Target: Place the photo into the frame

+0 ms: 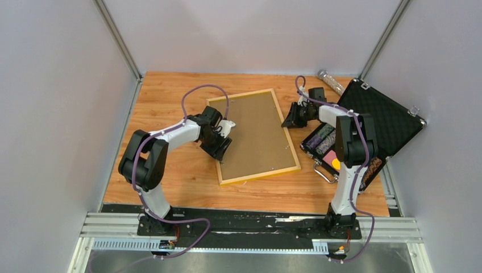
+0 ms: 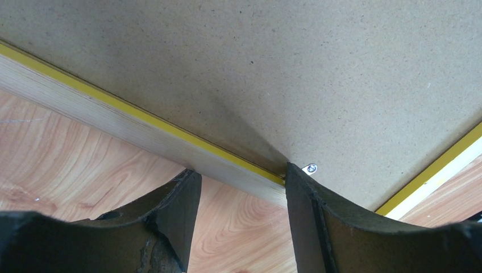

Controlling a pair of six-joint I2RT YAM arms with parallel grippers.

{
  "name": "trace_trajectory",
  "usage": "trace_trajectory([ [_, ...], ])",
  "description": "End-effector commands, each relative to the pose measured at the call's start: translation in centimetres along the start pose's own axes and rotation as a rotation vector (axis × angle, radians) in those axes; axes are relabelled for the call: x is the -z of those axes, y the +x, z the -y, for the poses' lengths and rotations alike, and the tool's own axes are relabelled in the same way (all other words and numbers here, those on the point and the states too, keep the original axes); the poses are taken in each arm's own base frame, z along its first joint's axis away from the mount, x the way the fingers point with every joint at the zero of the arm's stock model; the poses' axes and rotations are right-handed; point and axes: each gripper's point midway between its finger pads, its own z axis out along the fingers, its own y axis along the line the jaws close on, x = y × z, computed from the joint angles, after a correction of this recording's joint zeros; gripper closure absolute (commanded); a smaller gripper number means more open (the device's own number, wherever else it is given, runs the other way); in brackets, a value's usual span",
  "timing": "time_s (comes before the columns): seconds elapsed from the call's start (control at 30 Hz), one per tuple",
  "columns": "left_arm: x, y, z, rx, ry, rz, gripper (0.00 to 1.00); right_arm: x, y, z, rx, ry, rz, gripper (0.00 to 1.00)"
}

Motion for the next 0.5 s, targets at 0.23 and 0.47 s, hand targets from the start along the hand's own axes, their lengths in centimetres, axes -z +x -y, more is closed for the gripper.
trace_trajectory([
  [0.23,-1.2,1.3,3.4,-0.131,0.133,-0.054,0.34,-1.4,1.6,2.1,-0.084,0.053,-0.048,1.00],
  [0.47,-2.0,1.8,4.4,-0.202,0.150,-0.079,0.32,-1.8,1.9,2.0,-0.079,0.053,-0.059,1.00],
])
